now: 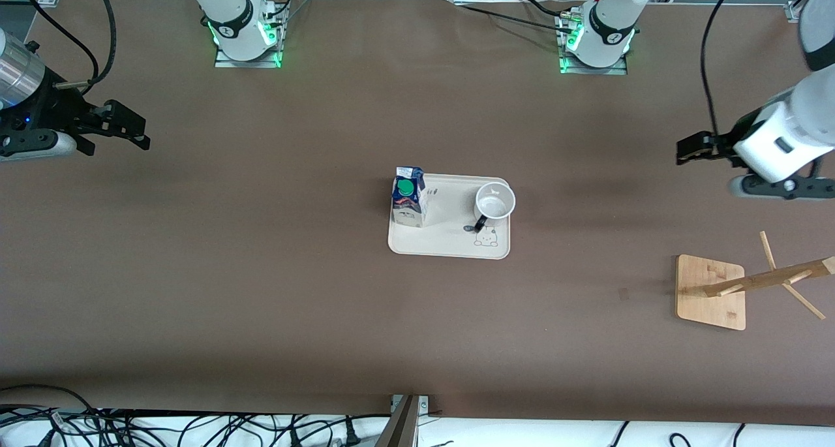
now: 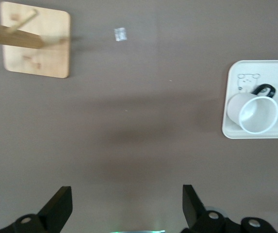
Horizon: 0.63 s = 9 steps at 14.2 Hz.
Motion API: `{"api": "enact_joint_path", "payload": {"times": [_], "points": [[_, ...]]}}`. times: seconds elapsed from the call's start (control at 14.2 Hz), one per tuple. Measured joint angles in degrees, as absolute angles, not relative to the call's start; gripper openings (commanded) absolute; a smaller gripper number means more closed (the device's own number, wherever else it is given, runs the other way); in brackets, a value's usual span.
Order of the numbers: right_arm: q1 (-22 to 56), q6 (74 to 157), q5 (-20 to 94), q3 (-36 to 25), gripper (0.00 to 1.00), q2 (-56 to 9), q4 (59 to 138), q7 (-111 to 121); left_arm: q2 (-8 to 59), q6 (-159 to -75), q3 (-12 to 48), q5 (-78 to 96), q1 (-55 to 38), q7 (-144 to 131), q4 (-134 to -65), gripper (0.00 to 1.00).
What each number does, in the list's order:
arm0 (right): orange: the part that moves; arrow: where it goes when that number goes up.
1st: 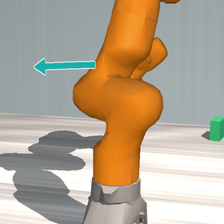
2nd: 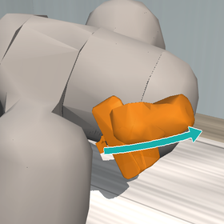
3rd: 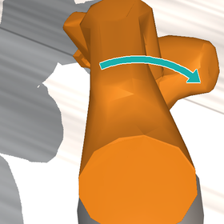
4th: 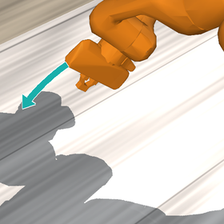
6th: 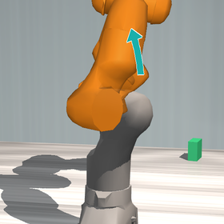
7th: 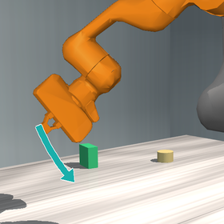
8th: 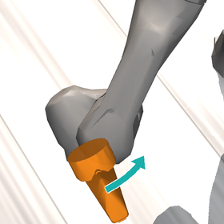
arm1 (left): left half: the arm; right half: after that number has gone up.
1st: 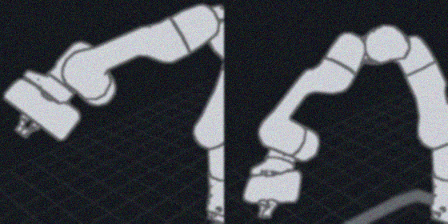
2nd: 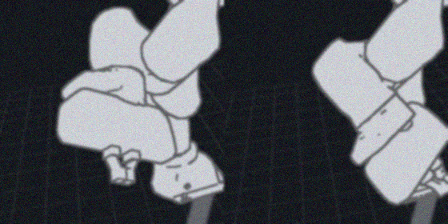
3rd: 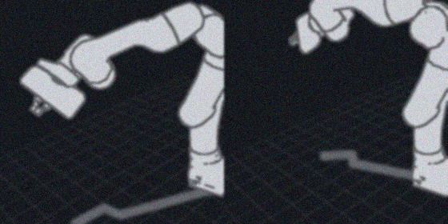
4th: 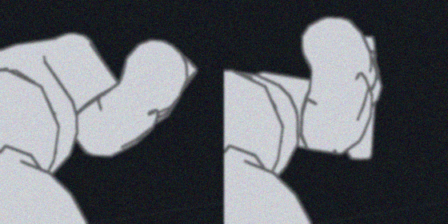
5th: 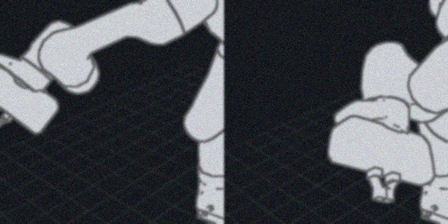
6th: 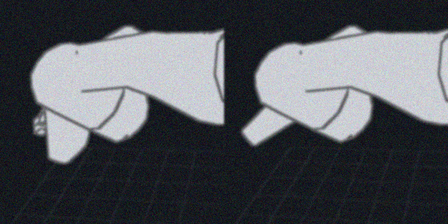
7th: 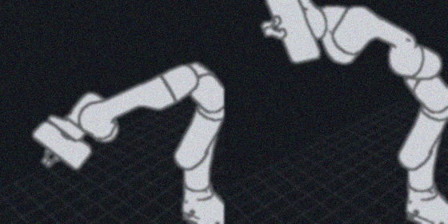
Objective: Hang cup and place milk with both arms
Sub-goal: 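Move the left gripper toward the white mug on the tray, then lower the left gripper into the white mug and grasp its rim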
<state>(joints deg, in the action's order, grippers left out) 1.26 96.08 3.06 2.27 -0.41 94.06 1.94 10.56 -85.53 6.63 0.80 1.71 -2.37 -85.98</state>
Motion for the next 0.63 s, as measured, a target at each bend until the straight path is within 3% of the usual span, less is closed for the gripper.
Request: {"api": "enact_joint_path", "payload": {"times": [0.63], "points": [[1.3,96.9,3.1,2.3,1.00,-0.4,94.0,1.9,18.2,-94.8,7.0,2.8,-7.0,-3.4,-85.9,1.00]]}}
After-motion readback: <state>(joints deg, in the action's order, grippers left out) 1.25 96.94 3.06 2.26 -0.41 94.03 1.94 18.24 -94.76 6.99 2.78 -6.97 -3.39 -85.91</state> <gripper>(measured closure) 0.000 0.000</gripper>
